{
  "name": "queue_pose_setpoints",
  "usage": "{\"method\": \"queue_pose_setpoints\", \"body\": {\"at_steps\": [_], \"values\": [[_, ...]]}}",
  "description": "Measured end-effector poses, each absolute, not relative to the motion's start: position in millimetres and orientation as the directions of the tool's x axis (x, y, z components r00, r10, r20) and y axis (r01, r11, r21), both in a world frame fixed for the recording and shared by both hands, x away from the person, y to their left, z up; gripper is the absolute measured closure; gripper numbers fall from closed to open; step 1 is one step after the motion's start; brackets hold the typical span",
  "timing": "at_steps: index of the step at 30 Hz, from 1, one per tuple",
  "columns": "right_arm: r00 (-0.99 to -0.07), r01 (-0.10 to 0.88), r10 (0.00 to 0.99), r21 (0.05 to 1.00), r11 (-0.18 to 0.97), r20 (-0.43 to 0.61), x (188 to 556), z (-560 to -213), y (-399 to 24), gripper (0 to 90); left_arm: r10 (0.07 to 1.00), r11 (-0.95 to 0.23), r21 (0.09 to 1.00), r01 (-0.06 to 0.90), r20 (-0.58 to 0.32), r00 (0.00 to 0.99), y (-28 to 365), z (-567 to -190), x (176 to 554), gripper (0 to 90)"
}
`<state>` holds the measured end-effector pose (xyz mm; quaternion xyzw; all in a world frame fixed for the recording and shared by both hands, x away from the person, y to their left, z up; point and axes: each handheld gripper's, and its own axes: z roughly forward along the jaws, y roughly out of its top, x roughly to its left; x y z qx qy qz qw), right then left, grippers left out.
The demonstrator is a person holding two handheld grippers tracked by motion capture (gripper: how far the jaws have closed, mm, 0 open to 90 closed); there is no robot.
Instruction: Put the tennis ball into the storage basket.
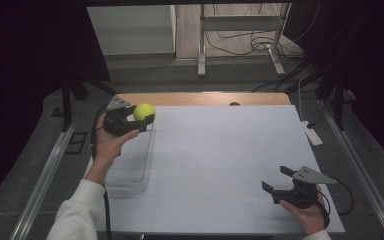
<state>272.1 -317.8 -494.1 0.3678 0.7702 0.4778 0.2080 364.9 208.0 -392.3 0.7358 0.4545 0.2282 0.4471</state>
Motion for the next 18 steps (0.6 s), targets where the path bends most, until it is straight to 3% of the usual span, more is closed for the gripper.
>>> {"method": "queue_pose_setpoints", "body": {"at_steps": [18], "values": [[-0.643, 0.366, 0.766, 0.89, 0.273, 0.03, 272, -494, -318, 9.2, 0.907, -0.153, 0.86, 0.487, -0.073, 0.414, 224, -396, 372, 27.3]]}}
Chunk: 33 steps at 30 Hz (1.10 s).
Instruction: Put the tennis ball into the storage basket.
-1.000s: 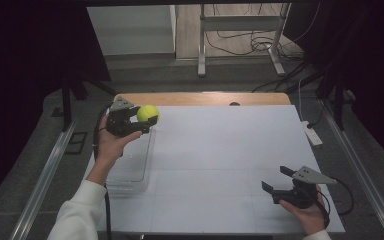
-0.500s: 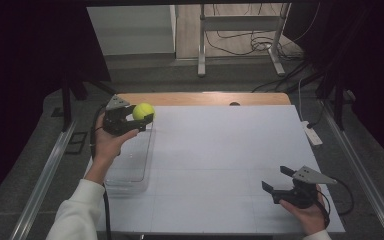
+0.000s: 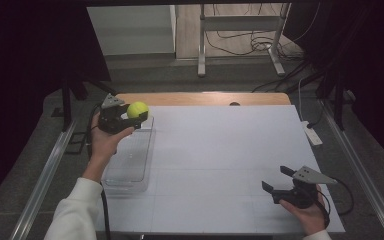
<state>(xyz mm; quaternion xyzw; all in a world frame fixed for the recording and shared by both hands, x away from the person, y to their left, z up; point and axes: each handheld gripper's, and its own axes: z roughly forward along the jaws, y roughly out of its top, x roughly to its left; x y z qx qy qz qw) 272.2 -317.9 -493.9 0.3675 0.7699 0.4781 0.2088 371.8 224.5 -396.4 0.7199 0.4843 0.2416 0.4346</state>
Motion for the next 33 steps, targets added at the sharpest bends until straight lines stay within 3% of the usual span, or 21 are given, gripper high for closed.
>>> {"method": "queue_pose_setpoints", "body": {"at_steps": [33], "values": [[-0.64, 0.372, 0.767, 0.889, 0.268, 0.036, 273, -494, -317, 9.2, 0.944, -0.126, 0.832, 0.541, -0.067, 0.322, 249, -408, 384, 27.3]]}}
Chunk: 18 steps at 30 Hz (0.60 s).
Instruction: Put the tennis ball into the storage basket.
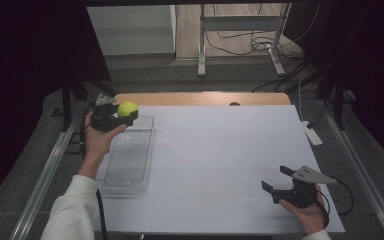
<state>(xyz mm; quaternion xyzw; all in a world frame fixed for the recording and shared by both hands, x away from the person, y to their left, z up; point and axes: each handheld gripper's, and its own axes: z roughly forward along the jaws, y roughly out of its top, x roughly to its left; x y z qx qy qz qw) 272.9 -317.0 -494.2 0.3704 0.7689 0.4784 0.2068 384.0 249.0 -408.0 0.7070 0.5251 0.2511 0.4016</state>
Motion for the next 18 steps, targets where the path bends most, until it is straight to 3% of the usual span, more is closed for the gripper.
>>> {"method": "queue_pose_setpoints", "body": {"at_steps": [18], "values": [[-0.642, 0.375, 0.765, 0.887, 0.268, 0.041, 274, -495, -317, 9.2, 0.962, -0.107, 0.806, 0.582, -0.065, 0.267, 264, -417, 394, 27.3]]}}
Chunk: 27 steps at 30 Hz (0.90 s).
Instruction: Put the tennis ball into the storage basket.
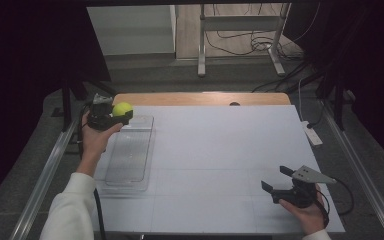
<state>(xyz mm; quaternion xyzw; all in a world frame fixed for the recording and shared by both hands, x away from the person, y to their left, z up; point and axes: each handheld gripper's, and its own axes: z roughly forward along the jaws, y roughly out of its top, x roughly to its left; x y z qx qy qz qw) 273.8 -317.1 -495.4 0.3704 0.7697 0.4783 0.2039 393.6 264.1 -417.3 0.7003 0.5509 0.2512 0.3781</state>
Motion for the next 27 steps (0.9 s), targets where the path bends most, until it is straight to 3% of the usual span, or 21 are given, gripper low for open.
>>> {"method": "queue_pose_setpoints", "body": {"at_steps": [27], "values": [[-0.641, 0.376, 0.767, 0.886, 0.272, 0.037, 274, -496, -317, 9.3, 0.971, -0.114, 0.757, 0.643, -0.052, 0.233, 273, -435, 403, 27.3]]}}
